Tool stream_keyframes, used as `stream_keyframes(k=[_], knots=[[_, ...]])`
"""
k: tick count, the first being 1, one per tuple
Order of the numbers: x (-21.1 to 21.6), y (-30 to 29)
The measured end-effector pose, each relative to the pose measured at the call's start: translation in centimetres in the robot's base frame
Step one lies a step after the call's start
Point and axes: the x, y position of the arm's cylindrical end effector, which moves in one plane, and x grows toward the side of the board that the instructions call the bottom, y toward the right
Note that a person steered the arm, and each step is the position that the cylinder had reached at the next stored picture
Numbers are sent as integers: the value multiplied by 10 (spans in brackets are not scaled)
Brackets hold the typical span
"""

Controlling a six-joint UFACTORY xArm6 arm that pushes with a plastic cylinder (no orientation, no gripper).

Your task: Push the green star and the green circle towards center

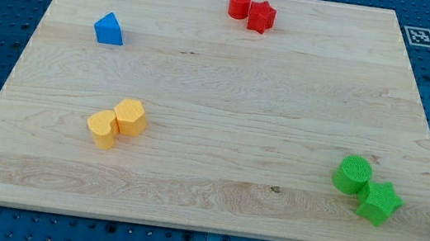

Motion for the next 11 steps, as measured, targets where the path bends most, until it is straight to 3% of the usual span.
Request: stream_keyframes(k=[2,5,7,9,11], knots=[[-5,-75],[-32,-64],[-13,-69],[-19,-99],[-51,-123]])
